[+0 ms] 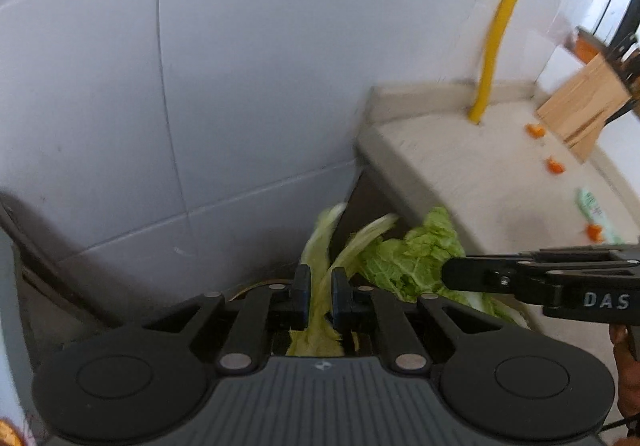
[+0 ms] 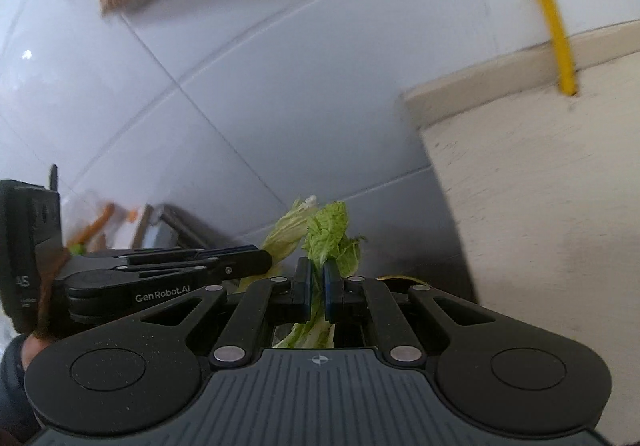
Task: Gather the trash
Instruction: 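Carry both held cabbage leaves down over the black bin, then open both grippers over the bin, then raise them back to the counter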
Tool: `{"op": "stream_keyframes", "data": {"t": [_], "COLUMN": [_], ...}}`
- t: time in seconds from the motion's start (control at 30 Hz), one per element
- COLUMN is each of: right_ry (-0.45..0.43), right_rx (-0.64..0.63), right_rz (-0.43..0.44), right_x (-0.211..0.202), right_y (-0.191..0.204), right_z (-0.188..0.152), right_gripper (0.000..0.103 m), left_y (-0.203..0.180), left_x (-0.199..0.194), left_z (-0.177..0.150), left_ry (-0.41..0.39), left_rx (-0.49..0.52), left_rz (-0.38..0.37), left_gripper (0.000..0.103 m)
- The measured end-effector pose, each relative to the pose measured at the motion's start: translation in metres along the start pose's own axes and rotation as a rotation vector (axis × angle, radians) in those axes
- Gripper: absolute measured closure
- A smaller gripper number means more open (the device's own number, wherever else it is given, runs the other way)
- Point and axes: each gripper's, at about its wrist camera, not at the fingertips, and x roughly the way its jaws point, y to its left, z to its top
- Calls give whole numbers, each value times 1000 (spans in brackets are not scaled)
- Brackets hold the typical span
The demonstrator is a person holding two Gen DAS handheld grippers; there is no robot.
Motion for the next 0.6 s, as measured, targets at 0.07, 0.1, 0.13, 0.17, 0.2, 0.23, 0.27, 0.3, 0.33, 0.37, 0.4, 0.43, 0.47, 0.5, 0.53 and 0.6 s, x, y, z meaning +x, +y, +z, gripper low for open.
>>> {"op": "stream_keyframes", "data": {"t": [0.07, 0.1, 0.13, 0.17, 0.2, 0.23, 0.27, 0.3, 0.33, 0.37, 0.4, 0.43, 0.47, 0.5, 0.53, 0.6], "right_ry": [25, 47, 67, 69, 78, 94, 103, 112, 125, 127, 129, 131, 119, 107, 96, 62], "right_rx": [7, -4, 2, 28, 31, 20, 27, 41, 54, 70, 83, 88, 88, 87, 83, 80], "right_rz": [-5, -12, -19, -19, -10, -12, -34, -46, -45, -43, -36, -29, -32, -38, -41, -53], "right_x": [17, 28, 37, 46, 54, 60, 67, 72, 75, 75, 73, 68, 61, 54, 46, 24], "right_y": [-1, -1, -4, -8, -10, -11, -13, -16, -18, -20, -22, -22, -20, -20, -19, -17], "right_z": [-1, -2, -1, -2, -3, -5, -7, -10, -12, -15, -18, -20, -23, -23, -24, -25], "right_gripper": [90, 84, 82, 80, 79, 78, 76, 76, 76, 76, 76, 76, 76, 75, 73, 67], "left_y": [5, 6, 8, 10, 11, 10, 10, 10, 11, 10, 8, 5, 5, 1, -3, -13], "left_x": [14, 20, 23, 27, 28, 29, 28, 27, 25, 24, 23, 20, 17, 13, 9, 0], "left_z": [-4, -6, -8, -10, -13, -13, -15, -16, -18, -17, -18, -19, -19, -20, -20, -23], "left_ry": [32, 44, 50, 59, 61, 62, 63, 64, 63, 61, 60, 60, 57, 52, 50, 36], "left_rx": [-17, -23, -25, -30, -37, -41, -46, -50, -54, -54, -49, -41, -38, -39, -37, -16], "left_rz": [18, 33, 46, 58, 60, 57, 52, 47, 41, 37, 30, 22, 14, 0, -16, -59], "left_gripper": [95, 95, 95, 95, 95, 94, 93, 91, 89, 89, 89, 89, 89, 89, 89, 88]}}
